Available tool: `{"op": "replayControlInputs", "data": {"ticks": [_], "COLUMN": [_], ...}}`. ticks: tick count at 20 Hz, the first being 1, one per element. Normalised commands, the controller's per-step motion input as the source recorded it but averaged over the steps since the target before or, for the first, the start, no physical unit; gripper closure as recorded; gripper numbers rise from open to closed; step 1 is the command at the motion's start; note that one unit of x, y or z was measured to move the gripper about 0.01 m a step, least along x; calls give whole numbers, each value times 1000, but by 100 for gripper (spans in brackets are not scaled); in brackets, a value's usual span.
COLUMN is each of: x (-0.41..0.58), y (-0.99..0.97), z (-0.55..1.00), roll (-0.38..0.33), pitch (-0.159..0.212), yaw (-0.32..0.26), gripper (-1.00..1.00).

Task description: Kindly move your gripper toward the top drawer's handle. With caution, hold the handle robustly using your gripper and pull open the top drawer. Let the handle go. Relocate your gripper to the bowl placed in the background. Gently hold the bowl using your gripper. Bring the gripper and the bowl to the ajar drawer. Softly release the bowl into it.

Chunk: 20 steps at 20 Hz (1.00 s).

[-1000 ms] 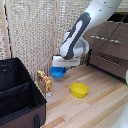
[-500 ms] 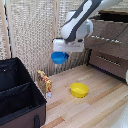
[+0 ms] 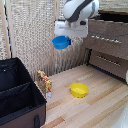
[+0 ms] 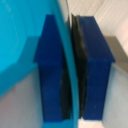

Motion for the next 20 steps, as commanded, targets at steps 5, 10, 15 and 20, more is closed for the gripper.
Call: {"op": "replayControlInputs", "data": {"ticks": [5,10,15,20], "x": [157,331,435,520], "y": [5,-78,-188,-461], "z": [981,989,954,956], "roll": [0,-7,-38,-5], "pitch": [54,74,72,70], "yaw": [-222,-222,-221,-143], "gripper": [100,100,100,100]}}
